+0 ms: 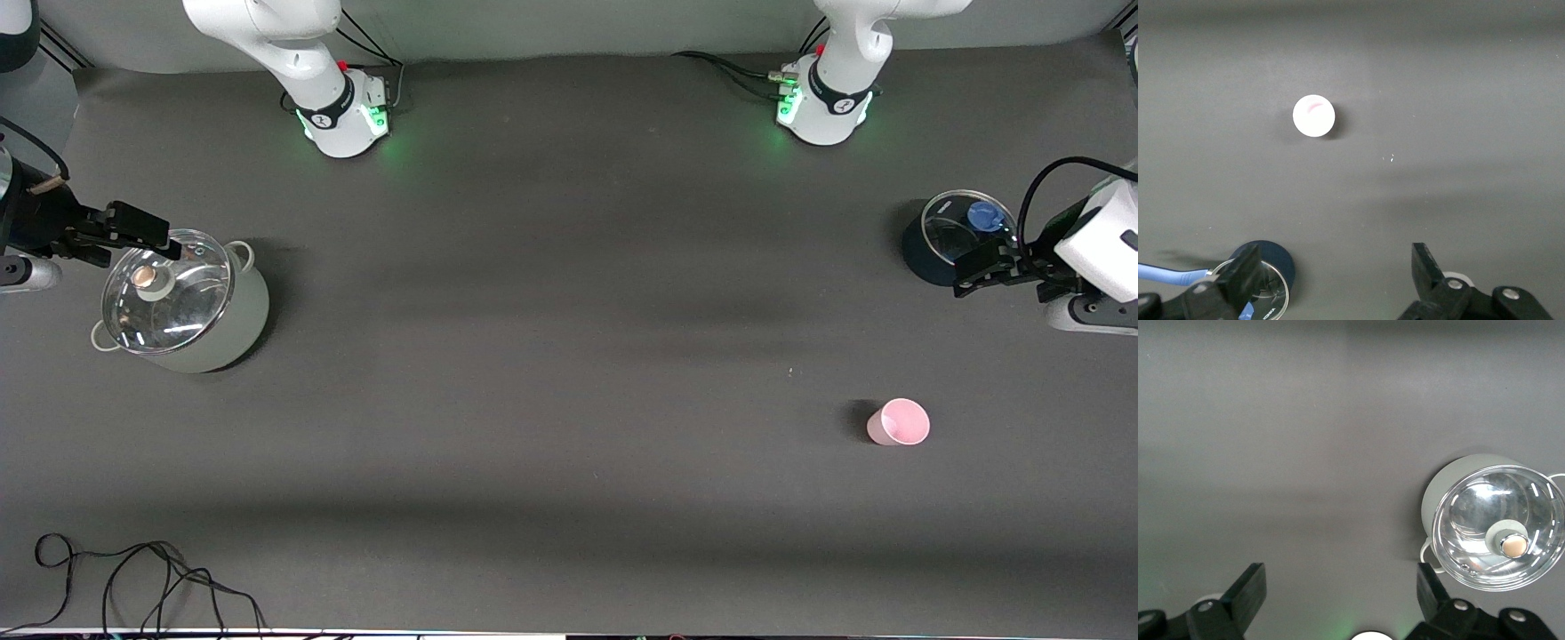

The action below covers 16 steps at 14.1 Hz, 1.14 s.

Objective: Transfer pink cup from left to right arm

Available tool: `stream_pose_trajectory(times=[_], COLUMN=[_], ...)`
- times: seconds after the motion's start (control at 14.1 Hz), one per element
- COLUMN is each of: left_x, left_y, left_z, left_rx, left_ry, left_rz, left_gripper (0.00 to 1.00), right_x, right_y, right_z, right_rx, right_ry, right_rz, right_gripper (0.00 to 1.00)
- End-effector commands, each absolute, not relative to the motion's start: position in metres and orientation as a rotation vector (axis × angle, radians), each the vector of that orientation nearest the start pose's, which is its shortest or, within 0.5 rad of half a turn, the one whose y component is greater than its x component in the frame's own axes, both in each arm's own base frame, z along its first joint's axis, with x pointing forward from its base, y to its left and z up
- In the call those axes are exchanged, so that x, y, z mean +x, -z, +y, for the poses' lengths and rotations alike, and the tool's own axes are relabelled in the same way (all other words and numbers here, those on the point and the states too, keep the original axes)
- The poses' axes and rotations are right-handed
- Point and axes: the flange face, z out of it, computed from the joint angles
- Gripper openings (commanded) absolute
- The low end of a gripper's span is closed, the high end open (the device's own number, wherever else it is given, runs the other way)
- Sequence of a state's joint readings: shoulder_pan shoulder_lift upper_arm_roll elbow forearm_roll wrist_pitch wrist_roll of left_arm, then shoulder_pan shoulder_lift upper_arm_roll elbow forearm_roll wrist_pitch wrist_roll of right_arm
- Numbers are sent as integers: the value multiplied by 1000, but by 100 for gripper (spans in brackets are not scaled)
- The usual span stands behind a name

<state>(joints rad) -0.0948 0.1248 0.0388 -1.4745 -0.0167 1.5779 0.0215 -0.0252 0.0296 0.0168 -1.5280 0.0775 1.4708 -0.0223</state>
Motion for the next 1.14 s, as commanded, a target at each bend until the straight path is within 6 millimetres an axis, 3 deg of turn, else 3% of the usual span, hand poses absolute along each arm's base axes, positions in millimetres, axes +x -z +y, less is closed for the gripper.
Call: stream_pose_trajectory(times=[0.0,0.78,0.92,1.06], left_x=[585,591,592,598], left_y=[-602,-608,-616,-617], left_z=[-34,-33,-25,-2], left_rx=[-3135,-3131,-3125,-3114], left_ry=[-36,0,33,57], left_rz=[121,133,223,447], left_gripper=[100,100,100,100], right_x=[555,555,554,552], right_y=[-624,-620,-621,-620], right_z=[4,2,-3,-4], right_rx=[-3045,-3047,-3047,-3045], right_ry=[-139,-153,-152,-173], right_rz=[-45,-44,-47,-45], right_gripper=[100,100,100,100])
